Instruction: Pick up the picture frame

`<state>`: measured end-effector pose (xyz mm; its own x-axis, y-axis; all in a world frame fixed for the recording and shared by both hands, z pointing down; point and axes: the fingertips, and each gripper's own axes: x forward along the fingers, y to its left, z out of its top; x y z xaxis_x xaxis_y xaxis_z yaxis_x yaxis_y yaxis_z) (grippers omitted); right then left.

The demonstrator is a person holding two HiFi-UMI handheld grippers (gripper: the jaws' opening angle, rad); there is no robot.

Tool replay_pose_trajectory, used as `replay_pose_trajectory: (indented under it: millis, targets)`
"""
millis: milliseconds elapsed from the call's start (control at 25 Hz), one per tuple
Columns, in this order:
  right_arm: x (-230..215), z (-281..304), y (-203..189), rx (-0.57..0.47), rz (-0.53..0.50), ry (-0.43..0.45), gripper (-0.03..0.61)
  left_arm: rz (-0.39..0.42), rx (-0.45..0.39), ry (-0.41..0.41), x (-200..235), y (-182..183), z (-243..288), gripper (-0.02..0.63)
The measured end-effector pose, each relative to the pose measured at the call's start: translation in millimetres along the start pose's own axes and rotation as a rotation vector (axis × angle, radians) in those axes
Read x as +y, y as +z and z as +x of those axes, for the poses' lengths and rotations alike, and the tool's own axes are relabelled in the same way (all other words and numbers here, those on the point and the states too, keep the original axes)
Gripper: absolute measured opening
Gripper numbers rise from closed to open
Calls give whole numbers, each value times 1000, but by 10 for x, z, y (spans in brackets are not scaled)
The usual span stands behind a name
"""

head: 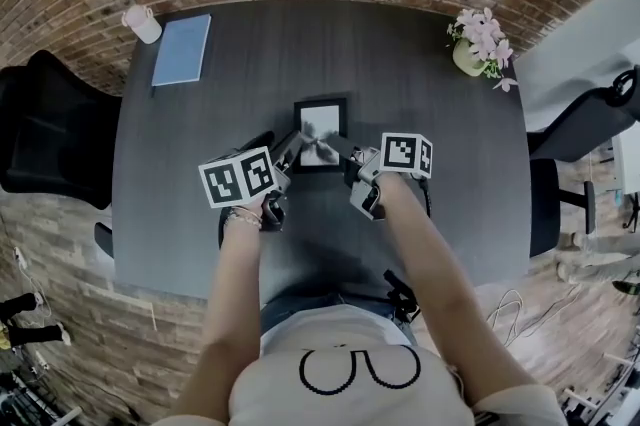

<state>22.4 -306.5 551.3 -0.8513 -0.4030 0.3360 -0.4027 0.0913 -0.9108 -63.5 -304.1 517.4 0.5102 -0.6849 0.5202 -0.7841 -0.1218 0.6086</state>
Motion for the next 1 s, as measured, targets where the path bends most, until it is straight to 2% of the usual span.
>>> replay_pose_trajectory:
  millis: [200, 640, 880, 1000]
  targets:
    - [328, -176, 15, -51, -54, 42, 52, 54, -75, -4, -138, 125, -268, 253]
    - [1101, -607, -83, -165, -214, 114, 41, 165, -211, -74, -558, 364, -820, 253]
    - [1447, -871, -102, -245, -327, 113, 41, 286, -326, -104, -820, 543, -1135, 250]
    - [1647, -1043, -76, -302, -409, 114, 41, 380, -383, -90, -944, 625, -1282, 239]
